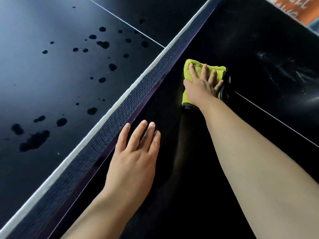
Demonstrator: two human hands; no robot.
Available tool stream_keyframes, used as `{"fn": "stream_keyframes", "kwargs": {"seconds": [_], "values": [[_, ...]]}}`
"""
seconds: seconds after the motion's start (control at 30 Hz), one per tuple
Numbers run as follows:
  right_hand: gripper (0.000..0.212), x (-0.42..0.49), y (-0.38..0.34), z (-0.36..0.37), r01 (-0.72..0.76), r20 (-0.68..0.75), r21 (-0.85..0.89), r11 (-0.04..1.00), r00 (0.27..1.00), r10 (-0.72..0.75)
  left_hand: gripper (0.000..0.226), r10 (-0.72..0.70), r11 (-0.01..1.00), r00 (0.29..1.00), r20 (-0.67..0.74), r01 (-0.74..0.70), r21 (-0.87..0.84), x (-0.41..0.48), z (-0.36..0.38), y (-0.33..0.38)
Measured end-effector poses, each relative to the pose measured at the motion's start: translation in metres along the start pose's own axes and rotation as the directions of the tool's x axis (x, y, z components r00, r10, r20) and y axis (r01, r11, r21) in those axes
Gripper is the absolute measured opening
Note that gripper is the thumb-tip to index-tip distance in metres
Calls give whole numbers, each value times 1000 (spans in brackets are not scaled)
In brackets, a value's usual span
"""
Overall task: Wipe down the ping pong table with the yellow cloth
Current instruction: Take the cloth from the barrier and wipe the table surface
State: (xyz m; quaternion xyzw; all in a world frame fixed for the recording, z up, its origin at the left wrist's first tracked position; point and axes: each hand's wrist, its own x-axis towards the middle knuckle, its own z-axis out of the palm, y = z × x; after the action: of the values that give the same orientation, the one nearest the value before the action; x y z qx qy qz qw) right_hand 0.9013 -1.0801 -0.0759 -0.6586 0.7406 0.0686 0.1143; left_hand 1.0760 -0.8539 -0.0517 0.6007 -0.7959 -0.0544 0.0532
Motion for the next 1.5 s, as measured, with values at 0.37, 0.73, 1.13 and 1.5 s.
{"fn": "stream_keyframes", "kwargs": {"seconds": [0.37,0.73,1.13,1.5], "values": [[71,-82,-31,19,440,58,-153,885,898,-436,57,2,1000,1000,18,-1,-30,-45,-12,0],[66,-191,-17,54,674,112,-160,721,738,-665,56,-82,996,993,88,85,-40,-61,-30,0],[70,-125,89,22,317,22,-84,945,949,-316,68,-106,994,988,115,103,29,-50,-4,33],[67,-133,139,16,93,32,-36,995,995,-92,71,-172,985,973,152,171,22,-93,-6,86]]}}
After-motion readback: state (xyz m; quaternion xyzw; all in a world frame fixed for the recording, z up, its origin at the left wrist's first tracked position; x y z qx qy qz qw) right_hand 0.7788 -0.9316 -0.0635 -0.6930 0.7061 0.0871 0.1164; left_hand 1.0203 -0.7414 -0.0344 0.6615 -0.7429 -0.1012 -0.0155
